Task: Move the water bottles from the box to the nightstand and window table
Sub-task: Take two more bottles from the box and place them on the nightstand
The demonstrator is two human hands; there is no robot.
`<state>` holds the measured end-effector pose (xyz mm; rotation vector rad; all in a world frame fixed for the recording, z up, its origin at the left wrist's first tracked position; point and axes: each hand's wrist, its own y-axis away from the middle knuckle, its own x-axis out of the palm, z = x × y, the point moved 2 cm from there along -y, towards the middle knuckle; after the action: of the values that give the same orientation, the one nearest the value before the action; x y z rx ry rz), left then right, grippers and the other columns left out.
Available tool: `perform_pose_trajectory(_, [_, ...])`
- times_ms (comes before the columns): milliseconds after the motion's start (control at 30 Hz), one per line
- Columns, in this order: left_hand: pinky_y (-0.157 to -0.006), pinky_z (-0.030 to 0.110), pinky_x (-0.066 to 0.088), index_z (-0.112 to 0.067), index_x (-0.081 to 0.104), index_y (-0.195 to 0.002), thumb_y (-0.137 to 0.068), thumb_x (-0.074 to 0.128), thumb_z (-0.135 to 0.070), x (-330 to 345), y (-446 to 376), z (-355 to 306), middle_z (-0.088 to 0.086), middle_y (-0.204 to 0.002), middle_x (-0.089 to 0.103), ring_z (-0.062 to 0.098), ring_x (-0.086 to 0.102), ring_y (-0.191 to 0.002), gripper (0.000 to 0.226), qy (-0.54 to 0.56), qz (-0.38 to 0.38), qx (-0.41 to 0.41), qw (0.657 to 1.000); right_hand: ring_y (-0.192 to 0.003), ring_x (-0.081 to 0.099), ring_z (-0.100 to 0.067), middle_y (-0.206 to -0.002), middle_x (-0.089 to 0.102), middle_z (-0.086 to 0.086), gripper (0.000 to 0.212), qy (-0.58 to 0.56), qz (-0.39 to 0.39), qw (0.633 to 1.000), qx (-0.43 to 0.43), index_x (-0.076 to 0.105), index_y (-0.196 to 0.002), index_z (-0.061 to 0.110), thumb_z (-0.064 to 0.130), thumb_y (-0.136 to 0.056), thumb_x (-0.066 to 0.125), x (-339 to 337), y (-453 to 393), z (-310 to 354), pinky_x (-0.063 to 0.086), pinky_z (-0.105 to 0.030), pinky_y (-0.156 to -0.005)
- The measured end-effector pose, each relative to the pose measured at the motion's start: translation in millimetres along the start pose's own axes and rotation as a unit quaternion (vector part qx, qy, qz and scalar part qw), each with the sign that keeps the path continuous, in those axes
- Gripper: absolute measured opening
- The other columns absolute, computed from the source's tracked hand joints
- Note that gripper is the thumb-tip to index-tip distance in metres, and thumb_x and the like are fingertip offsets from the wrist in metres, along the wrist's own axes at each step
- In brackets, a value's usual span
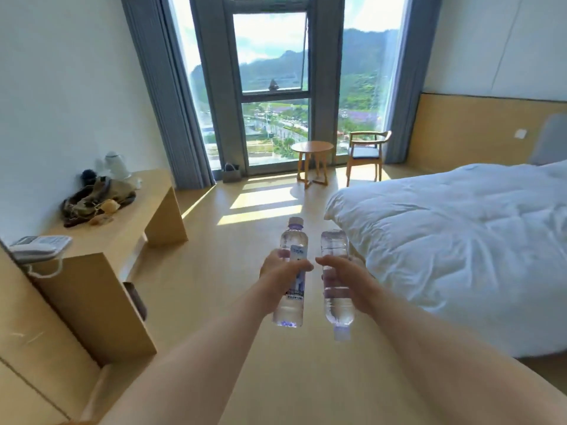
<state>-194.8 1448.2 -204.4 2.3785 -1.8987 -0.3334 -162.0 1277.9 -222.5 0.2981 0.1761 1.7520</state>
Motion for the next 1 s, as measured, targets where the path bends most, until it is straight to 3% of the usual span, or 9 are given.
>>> perform_pose_trajectory(133, [-0.061, 0.031, 0.057, -0.016, 0.058, -0.120, -0.071, 0.087, -0.017, 115.4, -30.3, -22.1, 0.015, -0.103, 0.072, 0.026, 0.074, -0.080, 0.057, -0.006, 0.058, 0.010, 0.998, -0.068, 0.075, -0.027, -0.086, 0.078, -0.019, 0.036, -0.008, -0.086, 0.996, -0.007, 0.074, -0.106, 0.009, 0.028, -0.077, 0.083, -117.0, -3.5, 17.7, 0.060, -0.034, -0.056])
perform_pose_trajectory(267, [-0.059, 0.031, 0.058, -0.017, 0.059, -0.115, -0.070, 0.088, -0.015, 223.2, -50.8, -39.1, 0.015, -0.100, 0.073, 0.028, 0.075, -0.079, 0.054, -0.015, 0.132, 0.012, 0.991, -0.057, 0.072, -0.024, -0.069, 0.074, -0.009, 0.026, -0.025, -0.171, 0.985, 0.001, 0.072, -0.097, 0.012, 0.026, -0.078, 0.083, -222.8, 8.4, 27.9, 0.056, -0.032, -0.050])
perform_pose_trajectory(367, [-0.053, 0.028, 0.055, -0.013, 0.062, -0.111, -0.068, 0.087, -0.014, 302.7, -62.7, -46.7, 0.014, -0.091, 0.071, 0.024, 0.070, -0.069, 0.050, -0.011, 0.196, 0.016, 0.980, -0.061, 0.073, -0.027, -0.076, 0.075, -0.013, 0.034, -0.037, -0.231, 0.972, 0.011, 0.073, -0.104, 0.009, 0.028, -0.077, 0.083, -295.6, 19.7, 26.9, 0.057, -0.033, -0.053])
perform_pose_trajectory(500, [-0.058, 0.032, 0.056, -0.015, 0.065, -0.100, -0.053, 0.085, -0.026, 407.9, -69.5, -46.8, 0.005, -0.074, 0.069, 0.019, 0.067, -0.061, 0.053, -0.030, 0.278, 0.013, 0.960, -0.062, 0.072, -0.023, -0.080, 0.077, -0.013, 0.032, -0.063, -0.333, 0.941, 0.022, 0.073, -0.100, 0.012, 0.031, -0.077, 0.085, -377.5, 30.1, 23.1, 0.053, -0.028, -0.046])
perform_pose_trajectory(600, [-0.049, 0.027, 0.052, -0.015, 0.065, -0.085, -0.053, 0.083, -0.026, 485.6, -75.2, -51.6, 0.003, -0.064, 0.065, 0.015, 0.063, -0.049, 0.038, -0.047, 0.358, 0.030, 0.932, -0.084, 0.070, -0.028, -0.100, 0.076, -0.015, 0.045, -0.069, -0.399, 0.914, 0.029, 0.071, -0.111, 0.012, 0.035, -0.075, 0.085, -436.4, 31.7, 22.7, 0.050, -0.030, -0.057])
perform_pose_trajectory(700, [-0.051, 0.028, 0.052, -0.011, 0.064, -0.090, -0.055, 0.082, -0.025, 563.6, -84.3, -70.2, 0.006, -0.066, 0.062, 0.016, 0.062, -0.052, 0.041, -0.055, 0.416, 0.046, 0.907, -0.098, 0.070, -0.035, -0.107, 0.074, -0.018, 0.058, -0.086, -0.457, 0.885, 0.021, 0.065, -0.120, 0.009, 0.036, -0.073, 0.086, -492.7, 35.1, 31.4, 0.059, -0.042, -0.074])
perform_pose_trajectory(800, [-0.058, 0.034, 0.055, -0.009, 0.062, -0.095, -0.063, 0.083, -0.020, 640.4, -94.4, -93.1, 0.009, -0.072, 0.063, 0.023, 0.063, -0.060, 0.040, -0.053, 0.464, 0.060, 0.882, -0.104, 0.068, -0.039, -0.109, 0.071, -0.018, 0.057, -0.089, -0.518, 0.851, 0.016, 0.064, -0.119, 0.013, 0.038, -0.073, 0.086, -546.8, 41.8, 49.1, 0.057, -0.055, -0.094])
perform_pose_trajectory(900, [-0.063, 0.036, 0.059, -0.011, 0.062, -0.101, -0.068, 0.084, -0.016, 705.1, -97.6, -107.5, 0.010, -0.080, 0.066, 0.025, 0.066, -0.067, 0.040, -0.069, 0.513, 0.056, 0.854, -0.102, 0.071, -0.037, -0.106, 0.072, -0.017, 0.054, -0.099, -0.571, 0.815, 0.014, 0.064, -0.114, 0.014, 0.041, -0.072, 0.087, -597.5, 47.5, 64.4, 0.060, -0.052, -0.090])
perform_pose_trajectory(1000, [-0.057, 0.031, 0.058, -0.013, 0.063, -0.101, -0.071, 0.084, -0.014, 762.6, -99.2, -113.0, 0.011, -0.083, 0.070, 0.023, 0.068, -0.067, 0.037, -0.090, 0.553, 0.057, 0.827, -0.095, 0.073, -0.031, -0.099, 0.074, -0.012, 0.058, -0.120, -0.613, 0.781, 0.005, 0.067, -0.111, 0.015, 0.044, -0.065, 0.088, -640.1, 52.8, 72.5, 0.061, -0.050, -0.090])
